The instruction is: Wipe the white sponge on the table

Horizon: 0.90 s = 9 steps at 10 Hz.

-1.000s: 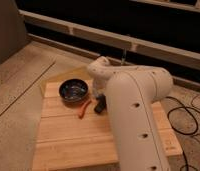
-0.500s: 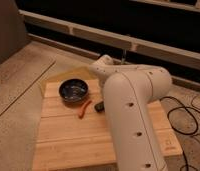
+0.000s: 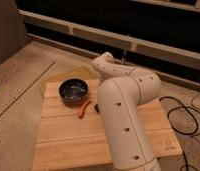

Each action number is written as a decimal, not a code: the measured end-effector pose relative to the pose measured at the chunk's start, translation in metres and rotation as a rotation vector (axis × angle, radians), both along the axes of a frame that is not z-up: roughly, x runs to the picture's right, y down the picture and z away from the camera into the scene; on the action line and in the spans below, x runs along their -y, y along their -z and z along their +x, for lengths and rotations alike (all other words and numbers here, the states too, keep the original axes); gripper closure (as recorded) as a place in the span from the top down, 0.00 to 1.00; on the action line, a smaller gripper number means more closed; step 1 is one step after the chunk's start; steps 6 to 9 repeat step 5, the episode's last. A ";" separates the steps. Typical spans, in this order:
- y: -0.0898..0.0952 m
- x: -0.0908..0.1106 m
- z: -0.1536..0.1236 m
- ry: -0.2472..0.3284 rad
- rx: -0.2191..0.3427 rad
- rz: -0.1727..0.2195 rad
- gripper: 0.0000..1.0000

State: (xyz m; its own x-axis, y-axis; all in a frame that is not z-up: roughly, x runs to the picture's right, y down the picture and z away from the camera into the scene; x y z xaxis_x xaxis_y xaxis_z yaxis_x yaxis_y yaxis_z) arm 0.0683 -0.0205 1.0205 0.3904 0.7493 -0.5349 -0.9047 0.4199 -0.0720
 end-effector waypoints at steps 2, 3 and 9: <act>-0.013 0.000 -0.023 0.016 0.043 -0.010 0.10; -0.016 -0.001 -0.031 0.018 0.055 -0.014 0.10; -0.020 -0.003 -0.057 0.007 0.093 -0.017 0.10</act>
